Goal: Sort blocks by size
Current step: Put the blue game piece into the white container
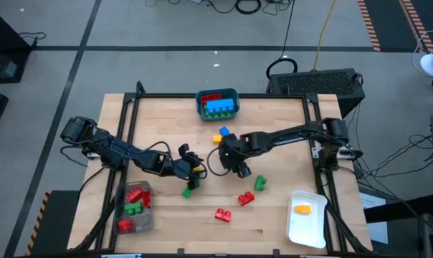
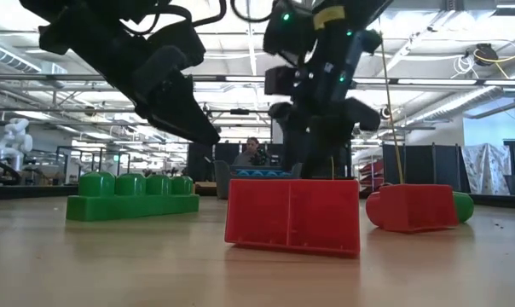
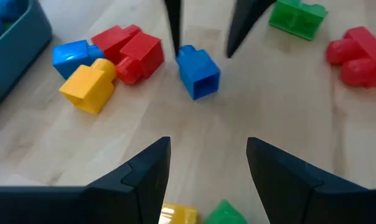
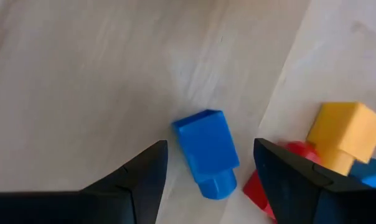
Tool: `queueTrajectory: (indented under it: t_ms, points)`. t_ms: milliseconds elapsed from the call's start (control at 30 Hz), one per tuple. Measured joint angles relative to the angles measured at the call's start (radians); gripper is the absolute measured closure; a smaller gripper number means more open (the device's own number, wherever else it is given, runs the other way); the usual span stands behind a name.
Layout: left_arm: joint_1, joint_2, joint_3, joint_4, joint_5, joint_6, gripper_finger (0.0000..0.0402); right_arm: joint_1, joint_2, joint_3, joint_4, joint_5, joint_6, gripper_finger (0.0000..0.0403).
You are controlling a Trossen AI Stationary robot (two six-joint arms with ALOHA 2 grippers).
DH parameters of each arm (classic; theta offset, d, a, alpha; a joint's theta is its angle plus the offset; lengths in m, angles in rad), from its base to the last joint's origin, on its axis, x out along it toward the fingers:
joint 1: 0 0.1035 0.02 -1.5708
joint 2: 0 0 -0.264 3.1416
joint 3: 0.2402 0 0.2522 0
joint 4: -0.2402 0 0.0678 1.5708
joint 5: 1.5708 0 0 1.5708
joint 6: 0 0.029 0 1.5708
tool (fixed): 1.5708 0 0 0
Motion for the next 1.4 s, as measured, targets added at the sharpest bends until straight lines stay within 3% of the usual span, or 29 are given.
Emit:
queueTrajectory:
  t_ms: [467,900,1100,1400]
  points:
    - [-0.011,0.000,0.000,-0.003,-0.006,0.000,0.0187,-0.052,0.106,0.026,-0.010,-0.051,-0.051,0.0183]
    - [-0.011,0.000,0.000,-0.003,-0.009,0.000,0.0187,-0.053,0.101,0.026,-0.030,-0.080,0.003,0.0284]
    - [-0.011,0.000,0.000,-0.003,-0.009,0.000,0.0187,-0.050,0.052,0.025,-0.140,-0.157,0.097,0.0278]
    - [-0.011,0.000,0.000,0.014,-0.024,0.053,0.0187,0.023,-0.132,0.025,-0.368,-0.174,0.309,0.0279]
